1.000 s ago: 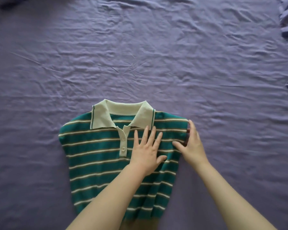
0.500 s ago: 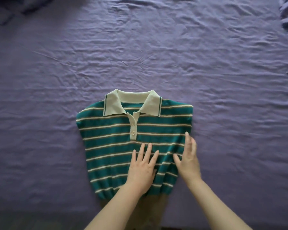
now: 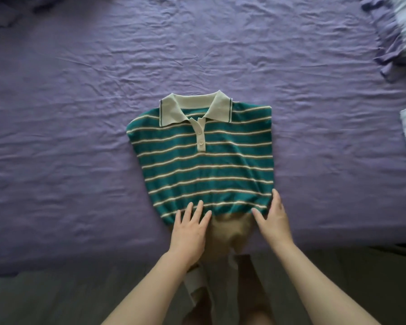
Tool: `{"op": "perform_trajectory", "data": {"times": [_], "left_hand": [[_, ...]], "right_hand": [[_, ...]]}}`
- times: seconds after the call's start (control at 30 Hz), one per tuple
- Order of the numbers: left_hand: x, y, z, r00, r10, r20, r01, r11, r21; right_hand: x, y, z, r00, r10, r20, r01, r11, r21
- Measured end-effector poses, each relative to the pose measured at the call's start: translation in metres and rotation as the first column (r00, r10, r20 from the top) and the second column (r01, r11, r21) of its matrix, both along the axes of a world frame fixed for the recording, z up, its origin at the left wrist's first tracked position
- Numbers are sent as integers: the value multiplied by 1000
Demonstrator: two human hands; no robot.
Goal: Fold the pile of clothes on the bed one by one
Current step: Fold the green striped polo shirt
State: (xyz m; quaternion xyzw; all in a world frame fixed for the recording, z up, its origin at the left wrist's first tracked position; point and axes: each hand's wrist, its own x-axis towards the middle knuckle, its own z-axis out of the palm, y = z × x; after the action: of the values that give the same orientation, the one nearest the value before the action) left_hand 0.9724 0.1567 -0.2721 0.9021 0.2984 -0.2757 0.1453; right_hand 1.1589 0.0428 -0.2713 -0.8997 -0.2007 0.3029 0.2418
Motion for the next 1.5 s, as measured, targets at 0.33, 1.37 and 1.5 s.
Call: {"op": "perform_trajectory", "data": {"times": [0.33, 1.37, 1.5], "left_hand": [[-31, -15, 13, 767, 627, 138, -624, 778, -69], [-51, -12, 10, 152, 972, 177, -822, 224, -524], [-53, 2, 21, 153, 966, 209, -772, 249, -585]], "right_hand": [[-32, -20, -1, 986, -146, -81, 150, 987, 56], [-33, -29, 1, 950, -152, -274, 190, 975, 116], [-22, -22, 10, 974, -47, -223, 90, 978, 186]]}}
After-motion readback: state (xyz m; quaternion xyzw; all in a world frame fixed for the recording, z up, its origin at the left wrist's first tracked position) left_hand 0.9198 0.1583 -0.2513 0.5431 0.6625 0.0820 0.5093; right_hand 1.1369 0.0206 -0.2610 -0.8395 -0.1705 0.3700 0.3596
